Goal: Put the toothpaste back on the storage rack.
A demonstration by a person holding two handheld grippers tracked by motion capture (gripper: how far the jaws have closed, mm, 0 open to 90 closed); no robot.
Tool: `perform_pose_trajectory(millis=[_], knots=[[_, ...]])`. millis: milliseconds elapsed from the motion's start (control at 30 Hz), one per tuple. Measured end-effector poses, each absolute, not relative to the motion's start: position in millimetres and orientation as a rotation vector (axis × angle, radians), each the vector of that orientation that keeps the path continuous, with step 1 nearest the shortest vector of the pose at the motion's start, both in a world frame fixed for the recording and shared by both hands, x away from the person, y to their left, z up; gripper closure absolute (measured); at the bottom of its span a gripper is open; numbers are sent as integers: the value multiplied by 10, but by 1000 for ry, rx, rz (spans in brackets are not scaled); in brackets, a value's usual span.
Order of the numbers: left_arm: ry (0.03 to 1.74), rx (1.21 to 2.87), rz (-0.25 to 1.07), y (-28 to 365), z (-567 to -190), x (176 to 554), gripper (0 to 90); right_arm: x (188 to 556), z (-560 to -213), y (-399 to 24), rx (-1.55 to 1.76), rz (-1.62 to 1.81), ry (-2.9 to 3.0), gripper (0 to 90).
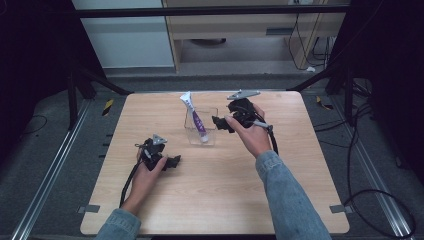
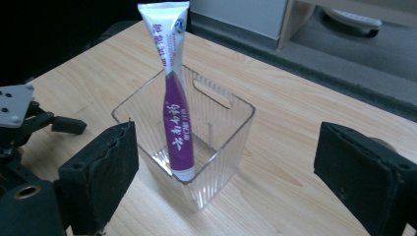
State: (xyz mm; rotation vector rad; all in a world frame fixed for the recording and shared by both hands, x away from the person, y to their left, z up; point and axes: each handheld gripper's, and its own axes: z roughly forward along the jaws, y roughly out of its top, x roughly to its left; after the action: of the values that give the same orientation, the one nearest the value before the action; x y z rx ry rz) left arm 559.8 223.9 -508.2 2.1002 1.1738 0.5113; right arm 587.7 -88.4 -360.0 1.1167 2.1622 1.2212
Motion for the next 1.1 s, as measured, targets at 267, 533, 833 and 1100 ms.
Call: perform_pose_trajectory(millis=[267,533,833,1100], knots=[[1172,2106,512,2242,-5081,5598,0,5799,-3607,-1011,1104,1188,2139,115],[1172,2105,512,2242,-5081,5598,0,5719,-3669,-1216,1067,1144,2142,111],[1172,2104,511,2241,-5081,5598,0,5609,-3783,-1476,1078,1110,2138,111],[1173,2104,511,2241,-5081,5597,0,5539,-3890,-1671,1105,1083,2138,111]])
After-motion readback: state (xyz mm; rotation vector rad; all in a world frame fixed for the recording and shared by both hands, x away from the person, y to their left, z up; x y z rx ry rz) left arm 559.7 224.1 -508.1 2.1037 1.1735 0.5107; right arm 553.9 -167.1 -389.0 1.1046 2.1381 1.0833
